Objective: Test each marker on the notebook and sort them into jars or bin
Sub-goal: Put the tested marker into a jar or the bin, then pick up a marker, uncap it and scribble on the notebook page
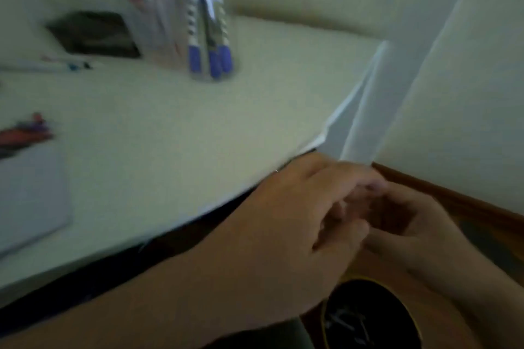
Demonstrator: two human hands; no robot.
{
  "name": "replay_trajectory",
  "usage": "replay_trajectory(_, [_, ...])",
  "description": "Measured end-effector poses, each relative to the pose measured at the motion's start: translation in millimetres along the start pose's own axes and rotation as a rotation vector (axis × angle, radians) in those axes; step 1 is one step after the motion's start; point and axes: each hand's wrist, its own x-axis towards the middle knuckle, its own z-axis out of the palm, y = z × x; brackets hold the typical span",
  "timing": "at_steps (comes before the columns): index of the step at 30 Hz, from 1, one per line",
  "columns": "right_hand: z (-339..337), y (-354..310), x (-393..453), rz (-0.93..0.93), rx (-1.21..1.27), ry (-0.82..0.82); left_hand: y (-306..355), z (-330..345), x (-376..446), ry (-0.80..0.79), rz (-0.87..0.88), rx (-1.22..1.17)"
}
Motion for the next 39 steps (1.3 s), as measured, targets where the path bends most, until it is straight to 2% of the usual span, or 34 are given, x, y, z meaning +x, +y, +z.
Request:
replay_trajectory(3, [43.2, -81.2, 37.2, -0.207, 0.021, -0.150, 8.3, -102.4, -12.3, 0.209, -0.032, 0.166])
replay_trajectory(6, [107.4, -129.9, 87.3, -0.363, 0.062, -0.290, -28.3, -181.4, -28.9, 0.285, -0.260, 0.308])
replay_trajectory(9, [186.1, -154.5, 137.7, -0.416, -0.083, -0.402, -94.4, -231.9, -63.4, 0.259, -0.546, 0.471])
replay_trajectory(12, [264.1, -158.5, 182.1, -0.353, -0.211, -0.464, -142.8, -256.1, -111.5, 0.133, -0.765, 0.569])
replay_trajectory(15, [320.5, -148.6, 230.5, -0.350, -0.347, -0.372, -157.8, -269.9, -154.9, -0.002, -0.835, 0.706])
replay_trajectory(17, [343.4, -141.7, 265.1, -0.366, -0.451, -0.268, -159.8, -281.9, -173.9, -0.024, -0.833, 0.736])
replay_trajectory(22, [374.4, -130.6, 329.9, -0.310, -0.828, -0.091, -175.7, -300.0, -179.0, -0.111, -0.875, 0.560])
replay_trajectory(24, [380.7, -130.1, 336.4, -0.290, -1.008, -0.079, -172.8, -307.9, -172.7, -0.258, -0.935, 0.460])
replay_trajectory(26, [381.6, -133.6, 334.5, -0.293, -1.079, -0.066, -160.9, -321.0, -167.5, -0.427, -0.955, 0.430])
replay_trajectory(30, [380.5, -134.0, 334.1, -0.307, -1.041, -0.087, -154.7, -325.9, -180.6, -0.524, -0.891, 0.368])
replay_trajectory(33, [377.8, -130.8, 329.9, -0.314, -0.938, -0.124, -157.4, -305.8, -198.0, -0.516, -0.860, 0.547])
replay_trajectory(36, [372.2, -130.8, 319.3, -0.284, -0.596, -0.106, -153.9, -283.7, -202.2, -0.513, -0.817, 0.706])
replay_trajectory(39, [358.6, -152.4, 302.8, -0.153, -0.110, -0.119, -139.4, -281.6, -202.4, -0.529, -0.748, 0.712])
